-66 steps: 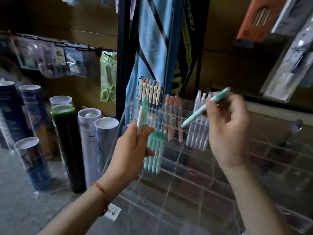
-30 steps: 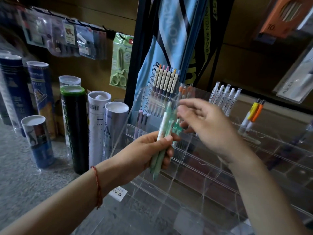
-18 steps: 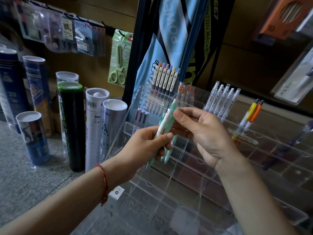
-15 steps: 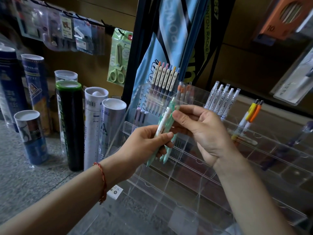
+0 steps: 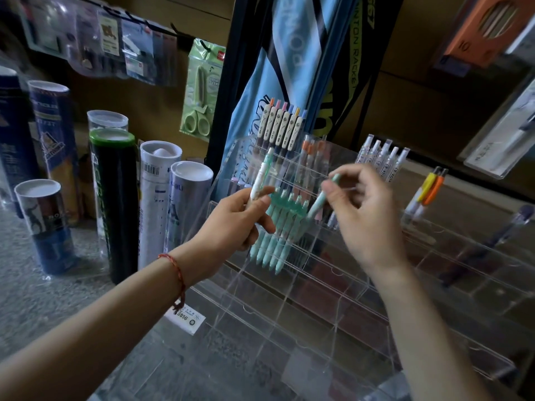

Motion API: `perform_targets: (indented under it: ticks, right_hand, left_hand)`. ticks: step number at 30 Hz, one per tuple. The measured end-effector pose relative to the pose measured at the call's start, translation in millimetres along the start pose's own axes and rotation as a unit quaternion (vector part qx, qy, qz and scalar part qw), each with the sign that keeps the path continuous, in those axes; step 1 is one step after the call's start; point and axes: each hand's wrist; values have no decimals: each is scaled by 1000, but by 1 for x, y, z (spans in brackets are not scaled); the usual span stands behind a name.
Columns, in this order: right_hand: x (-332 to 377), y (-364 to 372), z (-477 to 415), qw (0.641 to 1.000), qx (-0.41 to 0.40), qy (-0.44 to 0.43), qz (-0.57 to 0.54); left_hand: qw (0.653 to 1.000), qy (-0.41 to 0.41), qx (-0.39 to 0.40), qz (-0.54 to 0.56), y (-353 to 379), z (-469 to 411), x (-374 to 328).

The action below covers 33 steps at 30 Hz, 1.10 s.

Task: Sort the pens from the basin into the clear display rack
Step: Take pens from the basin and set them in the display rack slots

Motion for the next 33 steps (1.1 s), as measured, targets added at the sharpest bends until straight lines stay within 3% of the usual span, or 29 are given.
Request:
perform_targets:
  ticks: [4,8,16,21,24,26,29,33]
  right_hand:
    - [-8,8,3,997,10,61,-40]
    - [-12,12,6,997,53,59,1]
    - [-13,9,2,978,144,144,50]
    - [-6,6,0,968,170,168,83]
    - [7,0,5,986,97,99,89]
    - [22,-4,7,997,45,42,48]
    - [42,-2,9,985,88,94,-115]
    - [44,-1,5,969,107,133,-176]
  left_hand:
    - [1000,-4,17,-12,0,1,5]
    - [999,-5,23,-21,-1,0,6]
    - [999,-10,34,-27,-3,2,6]
    - [997,67,-23,-10,0,11,-1]
    - [997,60,-2,46,1,19,-1]
    - [996,54,39,53,4,25,-1]
    - [997,57,55,15,14,31,-1]
    - [997,43,50,44,23,30,-1]
Point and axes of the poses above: each hand's wrist, its own z-axis away from the middle knuckle, its own y-axis out of the palm, x = y × z, and after that the axes turned 3 degrees about -z, right-handed
